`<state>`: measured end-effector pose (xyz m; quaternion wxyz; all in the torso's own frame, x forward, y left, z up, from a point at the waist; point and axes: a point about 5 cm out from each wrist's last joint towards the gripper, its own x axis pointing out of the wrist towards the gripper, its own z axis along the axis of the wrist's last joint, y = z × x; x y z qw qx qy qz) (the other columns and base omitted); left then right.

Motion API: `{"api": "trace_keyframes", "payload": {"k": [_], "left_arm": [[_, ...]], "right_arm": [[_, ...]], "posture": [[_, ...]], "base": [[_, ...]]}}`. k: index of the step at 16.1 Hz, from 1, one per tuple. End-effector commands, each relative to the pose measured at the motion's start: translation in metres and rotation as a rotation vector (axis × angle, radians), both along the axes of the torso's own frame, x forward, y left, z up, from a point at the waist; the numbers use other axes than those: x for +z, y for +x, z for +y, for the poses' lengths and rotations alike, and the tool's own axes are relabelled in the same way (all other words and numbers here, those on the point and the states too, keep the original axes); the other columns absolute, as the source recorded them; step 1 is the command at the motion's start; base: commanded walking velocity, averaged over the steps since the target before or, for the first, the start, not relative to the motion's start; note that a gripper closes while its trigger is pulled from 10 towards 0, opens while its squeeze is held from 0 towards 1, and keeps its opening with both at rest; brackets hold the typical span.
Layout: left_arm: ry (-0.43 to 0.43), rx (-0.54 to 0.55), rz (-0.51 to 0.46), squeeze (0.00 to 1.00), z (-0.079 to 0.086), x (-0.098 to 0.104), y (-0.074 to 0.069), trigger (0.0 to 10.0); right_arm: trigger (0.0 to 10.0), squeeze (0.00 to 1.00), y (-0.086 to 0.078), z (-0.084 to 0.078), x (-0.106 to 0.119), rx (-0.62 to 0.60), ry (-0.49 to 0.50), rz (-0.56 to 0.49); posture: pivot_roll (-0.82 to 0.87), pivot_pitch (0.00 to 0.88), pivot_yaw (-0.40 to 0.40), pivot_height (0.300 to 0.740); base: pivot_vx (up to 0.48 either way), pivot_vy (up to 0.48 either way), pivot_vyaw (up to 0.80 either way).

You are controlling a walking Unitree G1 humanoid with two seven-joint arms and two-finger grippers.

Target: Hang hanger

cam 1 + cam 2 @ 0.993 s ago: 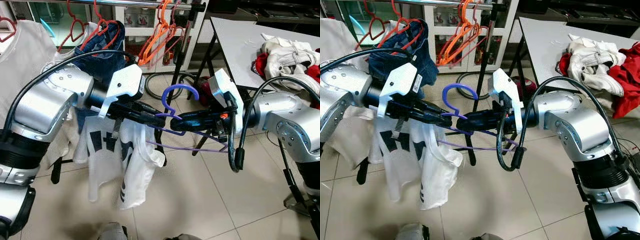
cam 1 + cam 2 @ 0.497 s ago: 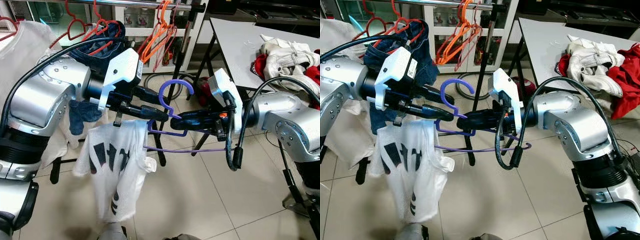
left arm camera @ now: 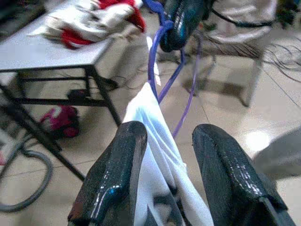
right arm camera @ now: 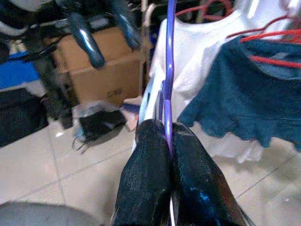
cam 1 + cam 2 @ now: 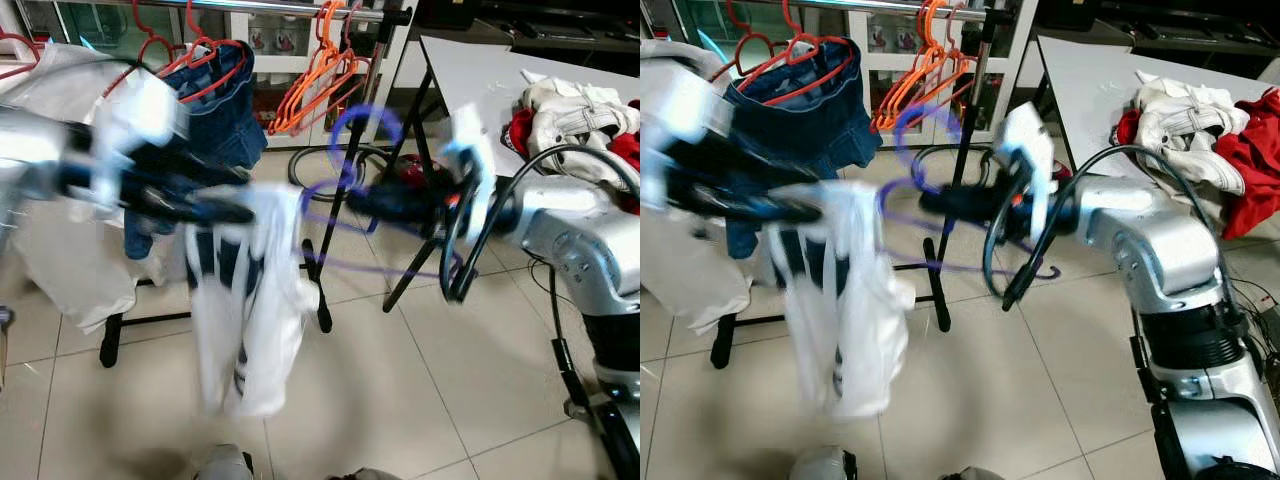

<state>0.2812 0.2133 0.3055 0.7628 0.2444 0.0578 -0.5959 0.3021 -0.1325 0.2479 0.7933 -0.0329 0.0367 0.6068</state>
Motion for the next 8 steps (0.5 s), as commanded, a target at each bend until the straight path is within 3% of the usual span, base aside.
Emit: {"api": "trace_keyframes", "payload": {"k": [1, 3, 6, 8], "left_arm": [[-0.006, 0.013, -0.042, 0.0, 0.001, 0.008, -0.002, 10.0], [-0.021, 0.108, -0.152, 0.0, 0.005, 0.01, 0.01, 10.0], [-0.055, 0.167, -0.19, 0.0, 0.008, 0.005, 0.019, 10.0], [-0.125, 0.228, -0.19, 0.0, 0.021, 0.002, 0.022, 10.0]], "right_arm": [[0.0, 0.0, 0.002, -0.007, 0.015, -0.022, 0.038, -0.056], [0.0, 0.0, 0.001, -0.006, 0.017, -0.005, 0.058, -0.056], [0.0, 0.0, 0.0, -0.005, 0.019, 0.012, 0.078, -0.051], [0.0, 0.0, -0.004, -0.007, 0.022, 0.038, 0.095, -0.037]], "posture": [[-0.01, 0.034, -0.132, 0.74], [0.0, 0.029, -0.133, 0.74], [0.0, 0.025, -0.126, 0.74], [-0.01, 0.025, -0.119, 0.74]], "base": [[0.0, 0.0, 0.0], [0.0, 0.0, 0.0], [0.0, 0.0, 0.0], [0.0, 0.0, 0.0]]}}
